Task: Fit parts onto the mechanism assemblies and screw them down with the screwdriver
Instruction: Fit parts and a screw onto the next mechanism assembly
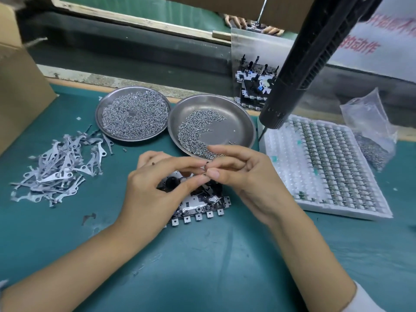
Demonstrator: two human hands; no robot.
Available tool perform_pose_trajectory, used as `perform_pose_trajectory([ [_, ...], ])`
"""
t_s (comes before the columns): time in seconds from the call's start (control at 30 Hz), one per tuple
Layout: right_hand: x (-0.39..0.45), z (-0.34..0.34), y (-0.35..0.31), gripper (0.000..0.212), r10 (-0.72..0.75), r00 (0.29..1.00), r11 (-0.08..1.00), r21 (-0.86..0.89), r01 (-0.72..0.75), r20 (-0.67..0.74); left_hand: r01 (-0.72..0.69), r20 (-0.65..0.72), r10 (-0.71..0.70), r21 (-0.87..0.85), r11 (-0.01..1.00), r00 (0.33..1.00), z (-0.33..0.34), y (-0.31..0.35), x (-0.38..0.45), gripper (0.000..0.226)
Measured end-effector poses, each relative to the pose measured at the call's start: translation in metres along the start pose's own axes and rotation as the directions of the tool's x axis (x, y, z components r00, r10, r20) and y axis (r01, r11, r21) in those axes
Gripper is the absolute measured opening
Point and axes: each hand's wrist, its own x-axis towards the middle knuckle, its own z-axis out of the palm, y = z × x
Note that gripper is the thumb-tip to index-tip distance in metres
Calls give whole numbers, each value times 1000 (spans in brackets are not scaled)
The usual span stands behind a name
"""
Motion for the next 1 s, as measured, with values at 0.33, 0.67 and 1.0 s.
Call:
perform_pose_trajectory([
  [0.33,-22,-43,-43,12,-80,992,837,-547,13,-100,-43,-8,43,-86,995,999,1,0,0,10],
  [0.67,-43,-119,-63,32,-174,941,107,-956,-274,-289,151,-65,-161,-133,980,985,1,-4,0,16],
  [1.0,-32,-115,-65,38,-133,968,-242,-941,-238,-211,142,-58,-151,-132,981,987,3,-2,1,14],
])
